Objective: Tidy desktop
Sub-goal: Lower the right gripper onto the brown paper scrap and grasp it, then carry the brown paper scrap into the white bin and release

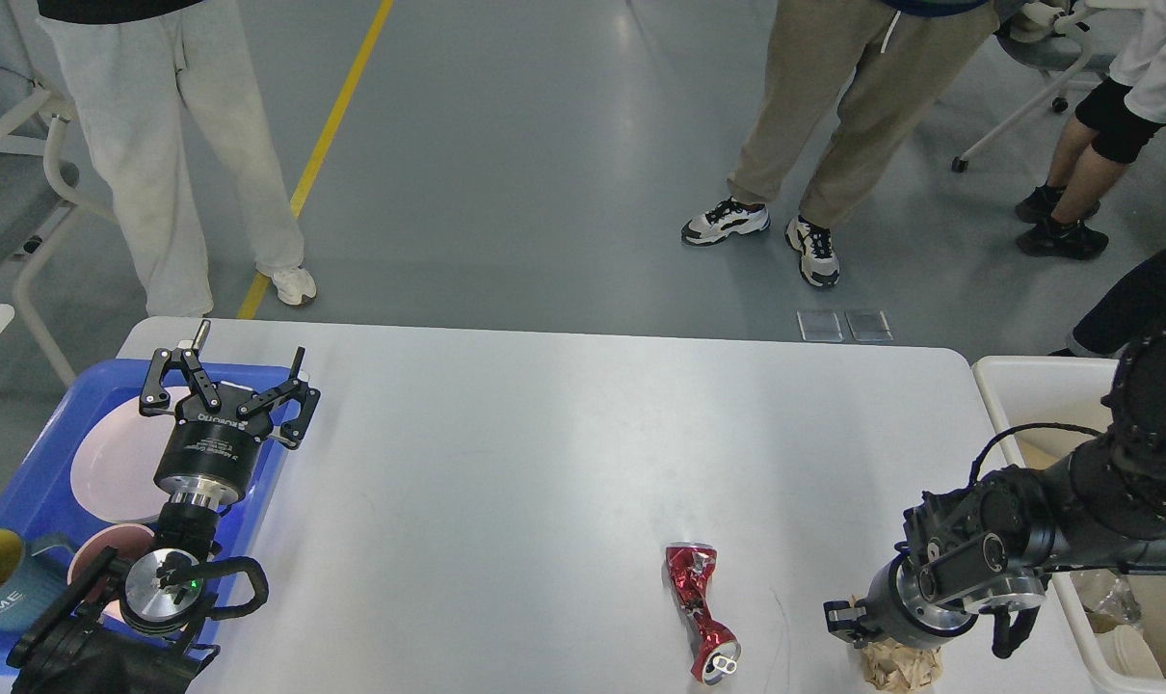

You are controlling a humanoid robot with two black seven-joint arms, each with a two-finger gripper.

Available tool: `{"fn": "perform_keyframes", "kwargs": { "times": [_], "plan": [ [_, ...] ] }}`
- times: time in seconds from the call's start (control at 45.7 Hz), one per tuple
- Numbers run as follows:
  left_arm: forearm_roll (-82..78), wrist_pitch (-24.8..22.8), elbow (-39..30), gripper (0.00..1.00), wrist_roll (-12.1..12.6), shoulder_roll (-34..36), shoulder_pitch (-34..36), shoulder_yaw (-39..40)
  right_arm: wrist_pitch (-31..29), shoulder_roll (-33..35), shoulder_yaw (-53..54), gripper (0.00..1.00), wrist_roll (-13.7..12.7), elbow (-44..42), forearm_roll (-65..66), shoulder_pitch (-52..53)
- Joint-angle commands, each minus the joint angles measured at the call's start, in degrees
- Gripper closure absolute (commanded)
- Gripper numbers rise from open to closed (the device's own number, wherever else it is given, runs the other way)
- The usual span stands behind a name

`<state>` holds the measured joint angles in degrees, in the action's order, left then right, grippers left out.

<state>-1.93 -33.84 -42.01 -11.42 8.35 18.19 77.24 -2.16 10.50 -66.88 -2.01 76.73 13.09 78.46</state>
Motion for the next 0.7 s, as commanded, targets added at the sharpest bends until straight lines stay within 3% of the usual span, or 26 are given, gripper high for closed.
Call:
{"fn": "perform_keyframes", "kwargs": {
  "times": [0.0, 0.416, 0.678],
  "plan": [
    [0.0, 0.0, 0.0, 0.04, 0.0, 0.0, 0.0, 0.0, 0.0, 0.3, 0.1, 1.00, -0.2, -0.3, 0.0, 0.0],
    [0.0, 0.0, 0.0, 0.04, 0.0, 0.0, 0.0, 0.0, -2.5, 3.2, 0.1, 1.00, -0.1, 1.0, 0.0, 3.5],
    [0.0, 0.0, 0.0, 0.04, 0.1, 0.0, 0.0, 0.0, -22.2, 5.8, -8.3, 1.00, -0.1, 13.0, -0.9, 28.3]
  ]
}}
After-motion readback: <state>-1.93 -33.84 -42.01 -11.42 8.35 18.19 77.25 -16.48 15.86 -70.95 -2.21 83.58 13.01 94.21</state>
